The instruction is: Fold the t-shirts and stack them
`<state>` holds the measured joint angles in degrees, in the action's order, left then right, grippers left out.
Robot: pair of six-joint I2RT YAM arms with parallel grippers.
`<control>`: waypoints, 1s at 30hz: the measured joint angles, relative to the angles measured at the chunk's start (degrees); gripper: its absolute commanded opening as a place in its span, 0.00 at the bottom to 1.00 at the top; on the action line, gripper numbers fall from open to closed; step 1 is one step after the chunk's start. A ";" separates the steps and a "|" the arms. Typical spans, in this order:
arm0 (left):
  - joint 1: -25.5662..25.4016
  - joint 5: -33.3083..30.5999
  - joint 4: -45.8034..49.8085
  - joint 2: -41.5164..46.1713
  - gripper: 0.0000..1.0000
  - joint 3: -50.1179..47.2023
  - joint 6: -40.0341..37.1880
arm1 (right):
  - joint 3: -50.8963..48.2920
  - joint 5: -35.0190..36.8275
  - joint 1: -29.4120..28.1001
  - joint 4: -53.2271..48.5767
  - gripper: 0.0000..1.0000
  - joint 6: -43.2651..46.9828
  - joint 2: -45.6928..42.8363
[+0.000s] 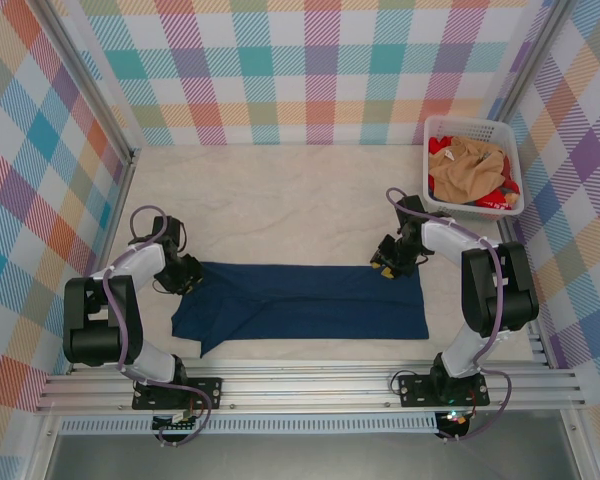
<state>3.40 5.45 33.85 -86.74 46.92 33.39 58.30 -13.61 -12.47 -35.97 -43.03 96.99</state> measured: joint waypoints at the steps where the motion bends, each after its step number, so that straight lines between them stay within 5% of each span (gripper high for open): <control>1: 0.00 -0.04 -0.13 -0.04 0.17 0.00 -0.13 | 0.00 -0.02 0.00 0.00 0.31 0.00 0.00; 10: -0.76 -1.05 0.07 1.36 0.00 0.00 0.15 | 0.00 0.00 -0.02 -0.02 0.30 0.00 0.11; 30: -1.51 -3.21 10.80 9.77 0.00 -0.15 3.23 | 0.55 1.14 -0.37 -1.18 0.28 0.07 1.25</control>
<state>1.89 2.24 44.64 -76.97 46.76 36.62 58.85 -12.47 -12.84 -37.15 -42.96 98.24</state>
